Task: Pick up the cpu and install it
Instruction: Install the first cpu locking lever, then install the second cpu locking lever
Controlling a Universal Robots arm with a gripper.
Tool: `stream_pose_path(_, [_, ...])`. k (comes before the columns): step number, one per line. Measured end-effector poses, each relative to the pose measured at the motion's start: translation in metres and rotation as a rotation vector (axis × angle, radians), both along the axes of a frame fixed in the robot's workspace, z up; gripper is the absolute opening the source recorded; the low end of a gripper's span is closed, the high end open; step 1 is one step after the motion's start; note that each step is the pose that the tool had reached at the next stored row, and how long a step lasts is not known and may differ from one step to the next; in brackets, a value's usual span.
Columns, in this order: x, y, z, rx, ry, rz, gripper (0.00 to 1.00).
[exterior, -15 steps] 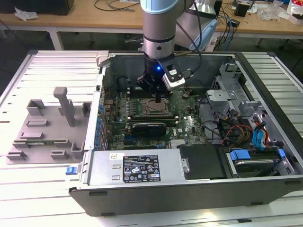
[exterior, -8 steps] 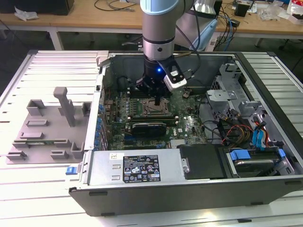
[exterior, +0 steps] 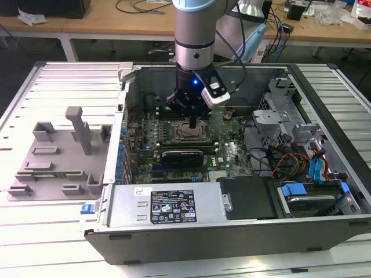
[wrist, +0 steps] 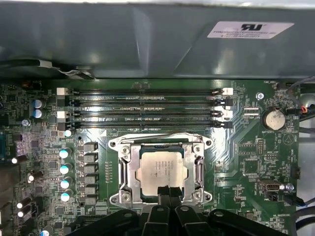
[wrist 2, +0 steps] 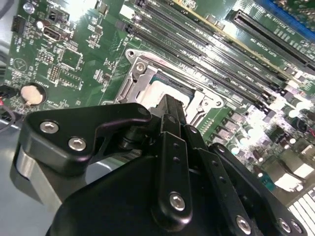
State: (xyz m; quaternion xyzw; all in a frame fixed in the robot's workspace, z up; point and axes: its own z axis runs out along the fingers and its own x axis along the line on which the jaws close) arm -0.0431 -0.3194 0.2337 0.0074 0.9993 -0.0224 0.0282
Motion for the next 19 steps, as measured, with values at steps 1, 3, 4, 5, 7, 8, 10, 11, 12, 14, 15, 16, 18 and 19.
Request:
stream_pose_path(1, [0.0000, 0.0000, 0.0000, 0.0000, 0.0001, 0.000, 0.11])
stream_pose_path(3, [0.0000, 0.0000, 0.0001, 0.0000, 0.0002, 0.000, 0.11])
stream_pose_path(4, [0.0000, 0.0000, 0.0001, 0.0000, 0.0002, 0.000, 0.11])
stream_pose_path(5, [0.0000, 0.0000, 0.0001, 0.0001, 0.0002, 0.000, 0.11])
stream_pose_path(7, [0.0000, 0.0000, 0.0001, 0.0003, 0.0002, 0.000, 0.11])
stream_pose_path(8, [0.0000, 0.0000, 0.0001, 0.0003, 0.0001, 0.000, 0.11])
stream_pose_path(10, [0.0000, 0.0000, 0.0001, 0.0004, 0.0002, 0.000, 0.11])
stream_pose_path(11, [0.0000, 0.0000, 0.0001, 0.0005, 0.0002, 0.000, 0.11])
stream_pose_path(12, [0.0000, 0.0000, 0.0001, 0.0005, 0.0002, 0.000, 0.11])
stream_pose_path(14, [0.0000, 0.0000, 0.0001, 0.0006, 0.0002, 0.000, 0.11])
stream_pose_path(15, [0.0000, 0.0000, 0.0001, 0.0006, 0.0002, 0.000, 0.11])
stream_pose_path(16, [0.0000, 0.0000, 0.0001, 0.0006, 0.0001, 0.000, 0.11])
stream_pose_path(18, [0.0000, 0.0000, 0.0001, 0.0007, 0.0002, 0.000, 0.11])
stream_pose_path(19, [0.0000, 0.0000, 0.0025, 0.0007, 0.0003, 0.000, 0.11])
